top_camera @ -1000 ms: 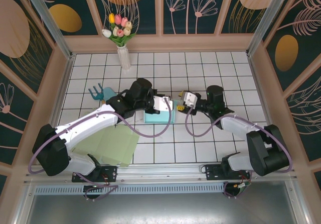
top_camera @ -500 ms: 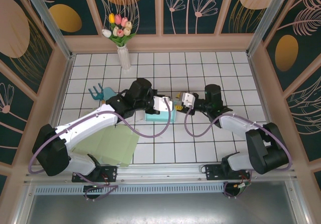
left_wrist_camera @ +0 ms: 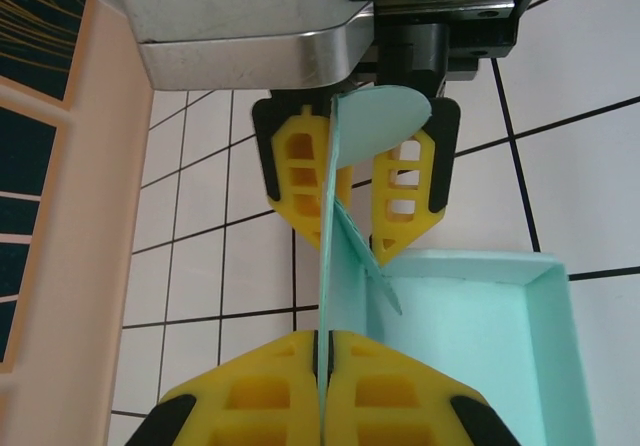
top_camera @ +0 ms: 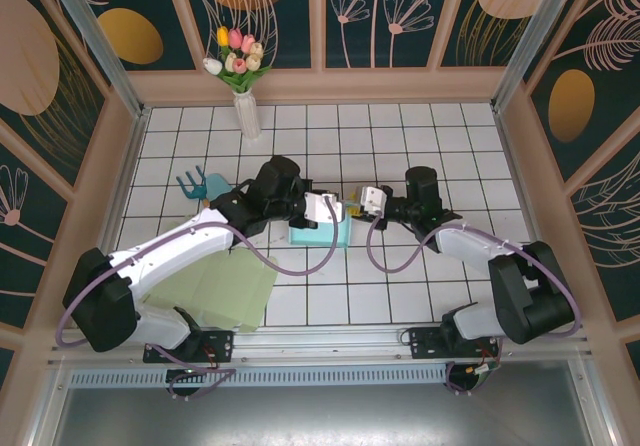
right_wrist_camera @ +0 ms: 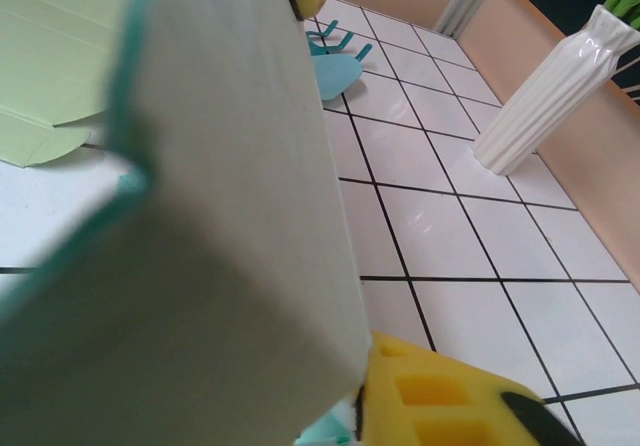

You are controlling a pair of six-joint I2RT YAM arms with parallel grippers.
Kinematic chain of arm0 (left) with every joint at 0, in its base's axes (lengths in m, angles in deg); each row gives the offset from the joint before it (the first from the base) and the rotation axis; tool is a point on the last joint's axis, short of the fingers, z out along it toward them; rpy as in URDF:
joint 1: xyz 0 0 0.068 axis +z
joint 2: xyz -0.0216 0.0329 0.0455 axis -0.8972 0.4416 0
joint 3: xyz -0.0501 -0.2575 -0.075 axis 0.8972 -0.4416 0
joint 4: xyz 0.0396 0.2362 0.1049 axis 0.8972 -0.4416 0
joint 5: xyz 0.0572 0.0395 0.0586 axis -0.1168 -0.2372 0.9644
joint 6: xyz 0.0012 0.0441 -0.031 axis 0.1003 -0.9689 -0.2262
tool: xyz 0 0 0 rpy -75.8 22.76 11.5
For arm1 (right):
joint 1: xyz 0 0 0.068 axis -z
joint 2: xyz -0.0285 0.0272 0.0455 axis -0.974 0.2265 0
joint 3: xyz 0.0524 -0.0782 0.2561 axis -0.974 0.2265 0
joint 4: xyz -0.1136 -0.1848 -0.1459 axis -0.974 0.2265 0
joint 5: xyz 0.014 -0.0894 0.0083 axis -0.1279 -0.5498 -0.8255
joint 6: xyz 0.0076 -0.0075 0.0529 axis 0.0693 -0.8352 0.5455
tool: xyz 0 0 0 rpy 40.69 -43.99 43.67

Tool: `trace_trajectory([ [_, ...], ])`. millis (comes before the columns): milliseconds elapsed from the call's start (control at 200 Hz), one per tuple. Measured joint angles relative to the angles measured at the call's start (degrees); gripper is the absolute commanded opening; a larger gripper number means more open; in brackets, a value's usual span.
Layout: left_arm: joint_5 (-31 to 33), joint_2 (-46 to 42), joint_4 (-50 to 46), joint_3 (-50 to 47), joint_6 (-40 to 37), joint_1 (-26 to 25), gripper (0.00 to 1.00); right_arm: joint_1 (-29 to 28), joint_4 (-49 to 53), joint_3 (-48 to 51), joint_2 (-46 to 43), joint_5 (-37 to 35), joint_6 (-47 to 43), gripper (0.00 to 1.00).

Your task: Fold the paper box

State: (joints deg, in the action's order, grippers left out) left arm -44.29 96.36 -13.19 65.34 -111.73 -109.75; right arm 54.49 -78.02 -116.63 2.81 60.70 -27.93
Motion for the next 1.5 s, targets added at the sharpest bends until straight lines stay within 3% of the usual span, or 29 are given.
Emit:
trace_trajectory([
  [90,0.7,-0.9,2.8,-2.1,2.0,-0.1,0.00,0.0,0.0,-0.1,0.1,0.0,-0.2,0.05],
  [230,3.3,-1.8,8.2,-5.6,10.0,-0.1,0.23,0.0,0.0,-0.6,0.8,-0.9,-0.1,0.00],
  [350,7.6,-1.9,12.0,-6.5,21.6,-0.1,0.29,0.5,-1.6,-0.6,1.5,-1.2,0.3,0.00],
  [410,11.3,-2.4,12.6,-6.5,29.7,-0.5,0.34,1.0,-3.5,-0.6,1.7,-1.1,0.7,0.00],
  [495,17.6,-4.1,12.7,-7.0,41.1,-0.9,0.55,1.4,-5.7,-0.6,1.9,-0.9,1.3,0.00],
  [646,30.8,-12.6,13.2,-8.8,62.1,1.5,0.63,2.4,-5.8,0.4,2.6,-1.0,1.4,0.00],
  [746,36.6,-17.7,13.2,-8.7,70.0,3.6,0.73,3.0,-5.3,1.2,2.9,-0.9,1.3,0.00],
  [891,41.6,-19.4,11.1,-7.7,75.9,4.7,0.75,3.4,-5.1,1.3,2.9,-0.7,1.3,0.00],
  [1006,38.0,-16.5,9.6,-6.8,79.6,10.5,0.80,3.6,-5.1,1.5,2.9,-0.2,1.3,0.00],
  [1116,27.8,-10.5,10.2,-6.2,85.5,20.1,0.83,3.7,-5.1,1.9,2.9,0.4,1.3,0.00],
  [1201,20.1,-5.7,11.4,-6.2,90.8,24.4,0.83,3.7,-5.0,2.0,2.9,0.6,1.3,0.00],
  [1361,8.1,2.9,10.6,-2.1,101.0,24.7,0.81,3.7,-4.8,2.0,3.6,0.7,0.9,0.00],
  [1501,3.0,5.9,10.2,0.0,107.0,24.3,0.80,3.7,-4.2,2.0,4.2,0.8,0.5,0.00],
])
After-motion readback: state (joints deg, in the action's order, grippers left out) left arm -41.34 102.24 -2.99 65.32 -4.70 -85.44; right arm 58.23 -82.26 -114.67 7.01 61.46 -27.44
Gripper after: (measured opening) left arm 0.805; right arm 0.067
